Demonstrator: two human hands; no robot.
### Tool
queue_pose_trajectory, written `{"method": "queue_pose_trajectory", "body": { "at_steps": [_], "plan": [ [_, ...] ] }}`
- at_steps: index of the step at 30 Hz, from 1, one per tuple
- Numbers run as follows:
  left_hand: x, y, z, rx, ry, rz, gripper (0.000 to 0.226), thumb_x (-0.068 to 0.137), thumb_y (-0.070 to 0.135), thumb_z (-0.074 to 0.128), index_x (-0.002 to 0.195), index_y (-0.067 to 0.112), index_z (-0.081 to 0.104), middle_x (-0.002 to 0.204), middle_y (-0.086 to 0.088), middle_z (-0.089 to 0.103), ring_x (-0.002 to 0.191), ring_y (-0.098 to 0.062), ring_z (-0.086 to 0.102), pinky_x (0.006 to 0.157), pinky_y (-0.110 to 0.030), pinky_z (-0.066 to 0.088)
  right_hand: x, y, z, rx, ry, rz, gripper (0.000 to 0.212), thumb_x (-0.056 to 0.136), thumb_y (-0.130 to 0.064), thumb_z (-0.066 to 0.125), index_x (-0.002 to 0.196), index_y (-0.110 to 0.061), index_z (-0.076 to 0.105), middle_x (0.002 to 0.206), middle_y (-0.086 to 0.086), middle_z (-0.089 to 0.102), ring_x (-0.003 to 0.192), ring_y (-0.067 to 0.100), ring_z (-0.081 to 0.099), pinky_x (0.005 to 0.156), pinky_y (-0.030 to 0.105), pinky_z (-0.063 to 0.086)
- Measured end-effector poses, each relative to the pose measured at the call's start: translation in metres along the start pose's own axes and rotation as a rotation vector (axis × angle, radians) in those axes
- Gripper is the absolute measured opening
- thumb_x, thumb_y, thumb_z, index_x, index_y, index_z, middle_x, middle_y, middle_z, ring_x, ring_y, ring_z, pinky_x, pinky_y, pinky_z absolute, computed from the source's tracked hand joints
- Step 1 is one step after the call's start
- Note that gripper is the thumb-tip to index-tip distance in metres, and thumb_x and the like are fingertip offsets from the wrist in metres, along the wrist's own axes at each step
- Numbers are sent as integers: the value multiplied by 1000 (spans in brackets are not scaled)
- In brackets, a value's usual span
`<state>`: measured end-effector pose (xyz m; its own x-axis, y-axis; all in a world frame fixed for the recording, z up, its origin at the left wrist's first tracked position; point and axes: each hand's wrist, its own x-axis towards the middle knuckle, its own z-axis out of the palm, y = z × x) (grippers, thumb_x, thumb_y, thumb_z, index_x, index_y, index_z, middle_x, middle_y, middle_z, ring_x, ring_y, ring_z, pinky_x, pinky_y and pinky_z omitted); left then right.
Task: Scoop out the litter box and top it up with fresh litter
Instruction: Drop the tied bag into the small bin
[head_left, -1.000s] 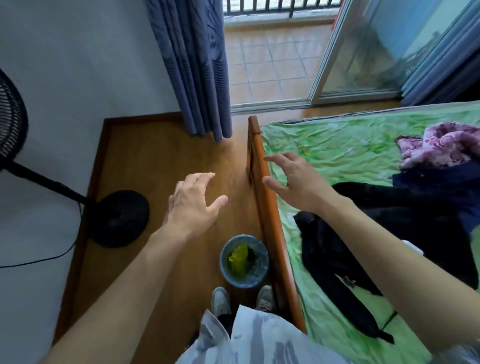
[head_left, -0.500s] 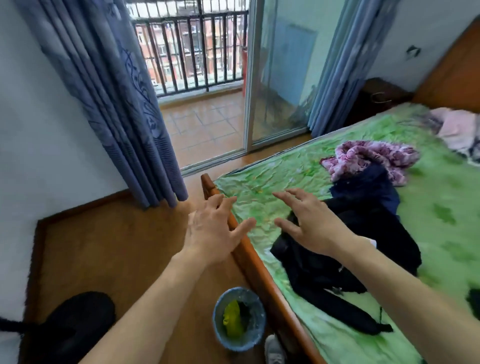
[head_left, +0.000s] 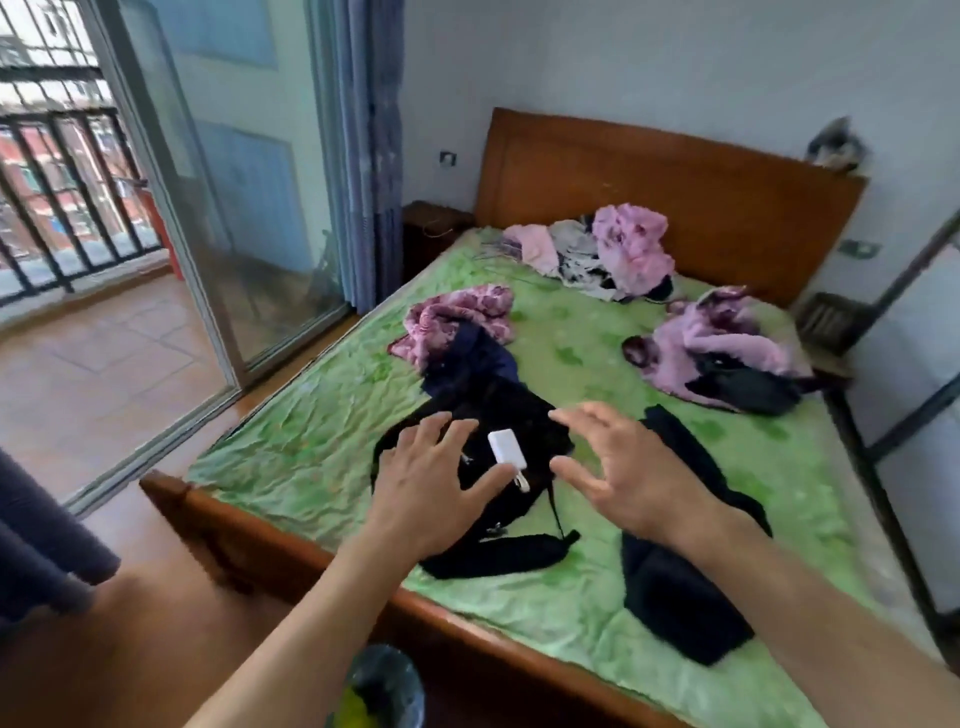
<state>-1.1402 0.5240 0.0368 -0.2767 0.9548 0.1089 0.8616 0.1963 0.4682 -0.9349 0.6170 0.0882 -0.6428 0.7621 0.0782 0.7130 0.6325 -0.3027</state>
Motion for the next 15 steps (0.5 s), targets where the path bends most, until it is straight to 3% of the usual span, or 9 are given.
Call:
{"method": "queue_pose_trajectory", "body": {
  "at_steps": [6, 15],
  "plan": [
    [-13, 134, 50, 19, -118, 284, 89, 76, 87, 23, 145, 33, 40, 154, 7, 33, 138, -20, 34, 108, -43, 36, -134, 91, -53, -39, 147, 266, 54, 94, -56, 48, 141, -32, 49, 149, -5, 40, 137, 15, 35, 112, 36, 34],
    [-122, 382, 169, 10, -309, 615, 75, 84, 78, 35, 143, 31, 40, 149, 7, 38, 135, -22, 37, 107, -44, 38, -421, 229, -121, -64, 257, 678, 56, 94, -55, 48, 145, -31, 43, 149, -5, 36, 136, 16, 35, 112, 37, 32]
  ]
}}
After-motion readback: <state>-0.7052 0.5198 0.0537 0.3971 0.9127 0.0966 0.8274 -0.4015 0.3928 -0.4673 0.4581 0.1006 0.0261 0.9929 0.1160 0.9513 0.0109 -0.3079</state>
